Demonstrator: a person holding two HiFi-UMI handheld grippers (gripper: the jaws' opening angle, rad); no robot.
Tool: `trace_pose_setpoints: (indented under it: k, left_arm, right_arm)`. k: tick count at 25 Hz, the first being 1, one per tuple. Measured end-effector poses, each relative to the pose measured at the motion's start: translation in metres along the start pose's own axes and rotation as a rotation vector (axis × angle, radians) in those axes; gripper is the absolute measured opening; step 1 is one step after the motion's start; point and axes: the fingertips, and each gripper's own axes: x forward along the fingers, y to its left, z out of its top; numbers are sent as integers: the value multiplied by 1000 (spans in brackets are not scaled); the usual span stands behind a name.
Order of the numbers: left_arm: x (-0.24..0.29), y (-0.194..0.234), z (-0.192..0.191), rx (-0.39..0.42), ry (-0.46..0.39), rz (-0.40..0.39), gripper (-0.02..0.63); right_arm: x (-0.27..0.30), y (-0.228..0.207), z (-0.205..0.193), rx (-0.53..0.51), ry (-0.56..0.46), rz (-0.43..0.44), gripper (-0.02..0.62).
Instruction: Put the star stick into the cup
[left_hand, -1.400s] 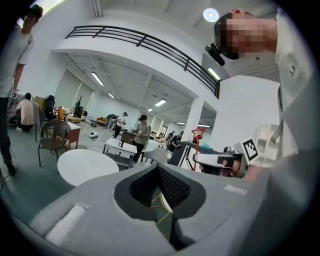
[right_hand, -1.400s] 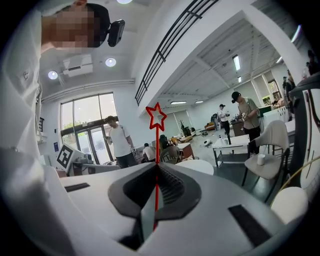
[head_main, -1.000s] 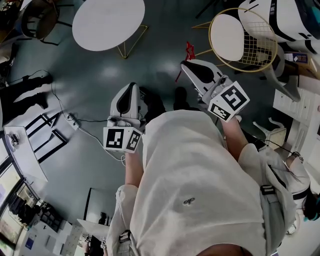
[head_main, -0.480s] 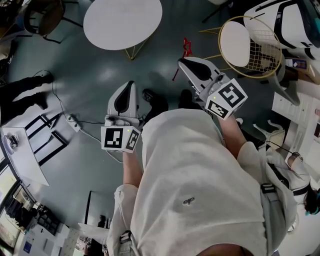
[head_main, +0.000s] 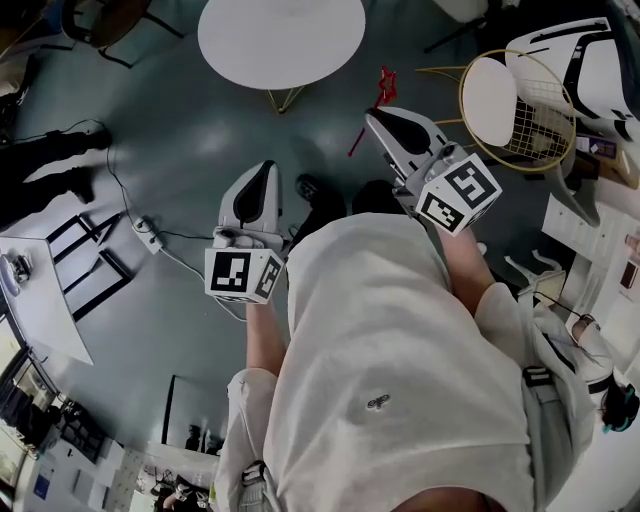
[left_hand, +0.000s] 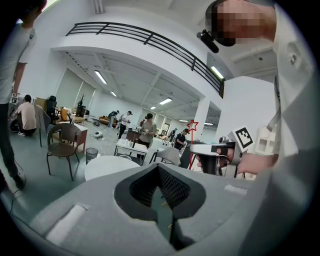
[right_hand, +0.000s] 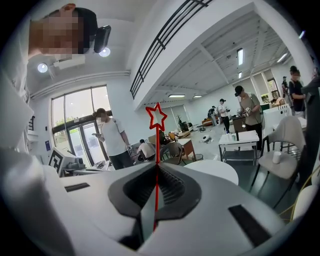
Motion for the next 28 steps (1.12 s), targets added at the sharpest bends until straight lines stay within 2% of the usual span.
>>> trace_pose_setpoints:
  k: [8, 13, 28]
  left_arm:
    - [13, 18, -7, -25, 28, -33, 9]
    - [31, 10, 1, -19, 37, -39, 9]
    - [111, 4, 49, -14, 11, 34, 9]
  right_arm:
    - [2, -4, 0, 1, 21, -29, 14]
    - [-2, -22, 3, 25, 4, -36, 14]
    - [48, -101, 55, 27, -60, 94, 14]
